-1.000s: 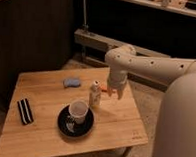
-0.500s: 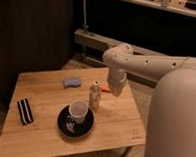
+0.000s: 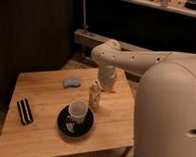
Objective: Knock the bottle over
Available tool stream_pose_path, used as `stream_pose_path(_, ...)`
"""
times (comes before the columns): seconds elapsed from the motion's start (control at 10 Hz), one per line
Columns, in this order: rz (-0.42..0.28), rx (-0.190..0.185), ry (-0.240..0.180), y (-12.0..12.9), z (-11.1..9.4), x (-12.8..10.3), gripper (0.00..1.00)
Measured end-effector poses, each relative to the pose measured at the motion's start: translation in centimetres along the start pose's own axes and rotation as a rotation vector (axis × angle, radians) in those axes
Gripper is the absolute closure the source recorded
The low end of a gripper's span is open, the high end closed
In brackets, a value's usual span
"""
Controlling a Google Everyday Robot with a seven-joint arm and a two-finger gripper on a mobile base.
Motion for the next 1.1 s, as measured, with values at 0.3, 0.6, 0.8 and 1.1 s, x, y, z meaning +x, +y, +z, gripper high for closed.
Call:
stream_pose_path(0.3,-0.128,-0.228,-0.026,10.4,-4.1,0.0,1.0)
stream_pose_path(0.6,-0.179,-0.366,-0.038,13.6,-6.6,0.0,0.95)
stream_pose_path(0.8,-0.185,-0.368,-0.036,14.0,-6.6,0.3,0.75)
stream_pose_path(1.1,-0.184,-0.367,-0.036,13.9,-6.6,0.2,0.43)
